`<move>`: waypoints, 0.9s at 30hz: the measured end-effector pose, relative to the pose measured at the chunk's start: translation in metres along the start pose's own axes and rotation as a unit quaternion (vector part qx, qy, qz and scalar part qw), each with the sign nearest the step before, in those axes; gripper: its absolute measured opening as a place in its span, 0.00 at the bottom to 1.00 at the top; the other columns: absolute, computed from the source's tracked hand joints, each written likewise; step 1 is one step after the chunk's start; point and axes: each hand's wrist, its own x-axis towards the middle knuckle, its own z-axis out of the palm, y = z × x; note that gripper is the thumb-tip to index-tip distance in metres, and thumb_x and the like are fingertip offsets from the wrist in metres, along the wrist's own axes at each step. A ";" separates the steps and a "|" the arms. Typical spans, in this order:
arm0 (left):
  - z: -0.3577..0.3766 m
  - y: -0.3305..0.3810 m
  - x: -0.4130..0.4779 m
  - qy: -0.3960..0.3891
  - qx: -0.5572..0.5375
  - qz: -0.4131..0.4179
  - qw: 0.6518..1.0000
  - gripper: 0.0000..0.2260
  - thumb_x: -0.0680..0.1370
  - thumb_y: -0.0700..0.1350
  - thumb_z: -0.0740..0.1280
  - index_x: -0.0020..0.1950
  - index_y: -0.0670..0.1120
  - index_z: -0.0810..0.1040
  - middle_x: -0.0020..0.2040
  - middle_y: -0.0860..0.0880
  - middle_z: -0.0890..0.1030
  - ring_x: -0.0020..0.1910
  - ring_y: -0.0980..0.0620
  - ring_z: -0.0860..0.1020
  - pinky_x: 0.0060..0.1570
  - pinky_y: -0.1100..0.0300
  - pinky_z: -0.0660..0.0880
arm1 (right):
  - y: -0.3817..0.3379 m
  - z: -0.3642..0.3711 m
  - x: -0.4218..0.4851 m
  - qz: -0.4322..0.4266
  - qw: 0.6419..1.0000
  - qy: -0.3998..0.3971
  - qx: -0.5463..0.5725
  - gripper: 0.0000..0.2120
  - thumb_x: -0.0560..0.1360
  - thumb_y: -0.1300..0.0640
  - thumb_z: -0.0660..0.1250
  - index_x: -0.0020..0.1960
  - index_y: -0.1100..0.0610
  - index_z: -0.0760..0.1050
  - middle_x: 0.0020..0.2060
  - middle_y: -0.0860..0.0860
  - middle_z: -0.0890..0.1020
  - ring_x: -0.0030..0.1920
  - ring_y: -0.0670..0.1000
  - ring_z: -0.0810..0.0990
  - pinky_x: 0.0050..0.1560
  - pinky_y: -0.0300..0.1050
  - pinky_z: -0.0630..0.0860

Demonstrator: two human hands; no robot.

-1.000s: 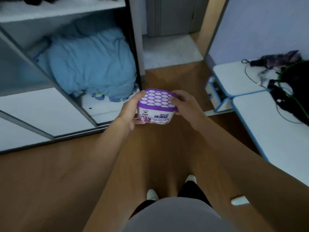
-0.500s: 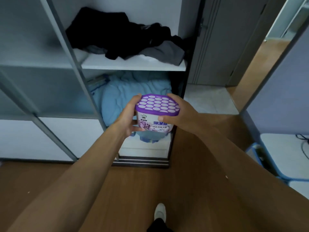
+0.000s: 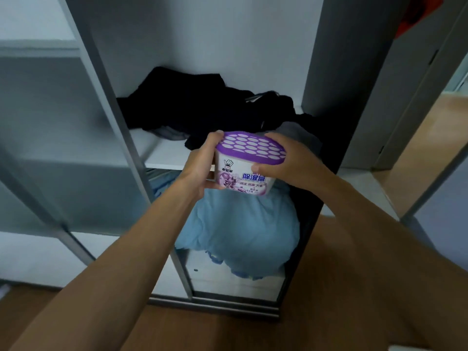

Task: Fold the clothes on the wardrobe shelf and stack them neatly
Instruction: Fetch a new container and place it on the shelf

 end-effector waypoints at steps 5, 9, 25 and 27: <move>-0.009 0.036 0.074 -0.011 -0.027 0.026 0.999 0.24 0.65 0.71 0.63 0.42 0.54 0.86 0.41 0.46 0.87 0.36 0.48 0.86 0.33 0.54 0.79 | -0.012 -0.019 0.070 -0.010 0.998 0.034 -0.044 0.32 0.65 0.44 0.80 0.65 0.44 0.72 0.51 0.34 0.79 0.50 0.32 0.78 0.46 0.27 0.75; -0.015 0.059 0.137 -0.067 -0.046 0.047 0.996 0.24 0.66 0.70 0.64 0.45 0.53 0.86 0.43 0.46 0.87 0.38 0.46 0.86 0.35 0.51 0.81 | -0.023 -0.026 0.119 -0.003 0.993 0.036 -0.113 0.25 0.66 0.41 0.79 0.56 0.36 0.70 0.47 0.28 0.78 0.49 0.29 0.77 0.40 0.25 0.74; 0.026 0.135 0.315 -0.224 -0.048 0.019 0.973 0.24 0.72 0.67 0.65 0.55 0.51 0.83 0.46 0.47 0.87 0.47 0.45 0.85 0.48 0.45 0.83 | -0.007 -0.051 0.258 0.101 0.931 0.170 -0.308 0.40 0.64 0.36 0.77 0.70 0.51 0.67 0.57 0.48 0.73 0.55 0.49 0.76 0.54 0.50 0.80; 0.039 0.144 0.332 -0.232 -0.043 0.043 0.971 0.25 0.73 0.69 0.65 0.57 0.51 0.81 0.49 0.47 0.86 0.49 0.45 0.84 0.51 0.46 0.82 | 0.002 -0.063 0.269 0.107 0.924 0.189 -0.314 0.42 0.65 0.38 0.78 0.72 0.52 0.65 0.61 0.50 0.74 0.59 0.50 0.75 0.56 0.51 0.80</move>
